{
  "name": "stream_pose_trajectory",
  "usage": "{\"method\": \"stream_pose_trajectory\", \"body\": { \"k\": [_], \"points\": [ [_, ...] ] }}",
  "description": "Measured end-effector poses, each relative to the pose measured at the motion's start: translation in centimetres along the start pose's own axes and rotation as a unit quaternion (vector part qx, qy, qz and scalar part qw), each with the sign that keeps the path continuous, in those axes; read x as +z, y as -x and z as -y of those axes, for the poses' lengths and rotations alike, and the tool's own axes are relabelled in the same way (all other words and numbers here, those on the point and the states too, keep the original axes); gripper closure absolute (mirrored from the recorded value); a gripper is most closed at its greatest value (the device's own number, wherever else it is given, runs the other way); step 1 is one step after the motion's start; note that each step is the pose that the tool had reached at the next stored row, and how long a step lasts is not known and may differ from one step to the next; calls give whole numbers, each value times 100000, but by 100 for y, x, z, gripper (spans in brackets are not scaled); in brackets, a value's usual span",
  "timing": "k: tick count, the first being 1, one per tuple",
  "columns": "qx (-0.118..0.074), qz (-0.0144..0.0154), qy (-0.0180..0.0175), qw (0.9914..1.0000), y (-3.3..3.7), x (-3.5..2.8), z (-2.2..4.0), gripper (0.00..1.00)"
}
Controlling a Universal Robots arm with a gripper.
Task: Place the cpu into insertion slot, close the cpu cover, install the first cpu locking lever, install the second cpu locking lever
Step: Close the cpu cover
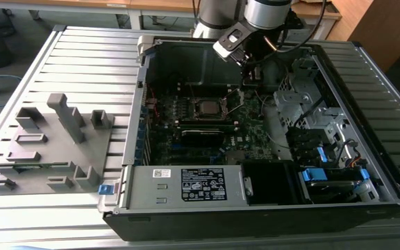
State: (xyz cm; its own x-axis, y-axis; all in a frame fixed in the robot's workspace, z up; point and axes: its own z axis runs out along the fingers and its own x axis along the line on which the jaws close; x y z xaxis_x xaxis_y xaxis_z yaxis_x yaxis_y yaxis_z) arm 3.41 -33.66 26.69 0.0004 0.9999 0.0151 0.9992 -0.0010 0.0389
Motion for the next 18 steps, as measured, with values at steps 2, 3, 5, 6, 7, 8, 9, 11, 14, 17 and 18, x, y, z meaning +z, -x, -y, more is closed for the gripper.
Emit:
{"method": "stream_pose_trajectory", "body": {
  "k": [2, 3, 5, 6, 7, 8, 9, 11, 14, 17, 18],
  "points": [
    [-4, 4, -11, 100000, -1, 3, -38, 90],
    [-3, 5, -16, 100000, -2, 5, -56, 90],
    [0, 2, -20, 100000, -4, 8, -92, 90],
    [0, -2, -22, 100000, -5, 9, -109, 90],
    [1, 0, -22, 100000, -6, 10, -124, 90],
    [-3, 2, -23, 100000, -6, 13, -133, 90],
    [-1, -7, -23, 100000, -7, 19, -135, 90],
    [-2, 4, -25, 100000, -7, 37, -144, 90],
    [-1, 1, -32, 100000, -6, 74, -175, 90],
    [1, 6, -64, 100000, -6, 119, -203, 90],
    [-2, 7, -72, 100000, -5, 137, -206, 90]
  ]
}}
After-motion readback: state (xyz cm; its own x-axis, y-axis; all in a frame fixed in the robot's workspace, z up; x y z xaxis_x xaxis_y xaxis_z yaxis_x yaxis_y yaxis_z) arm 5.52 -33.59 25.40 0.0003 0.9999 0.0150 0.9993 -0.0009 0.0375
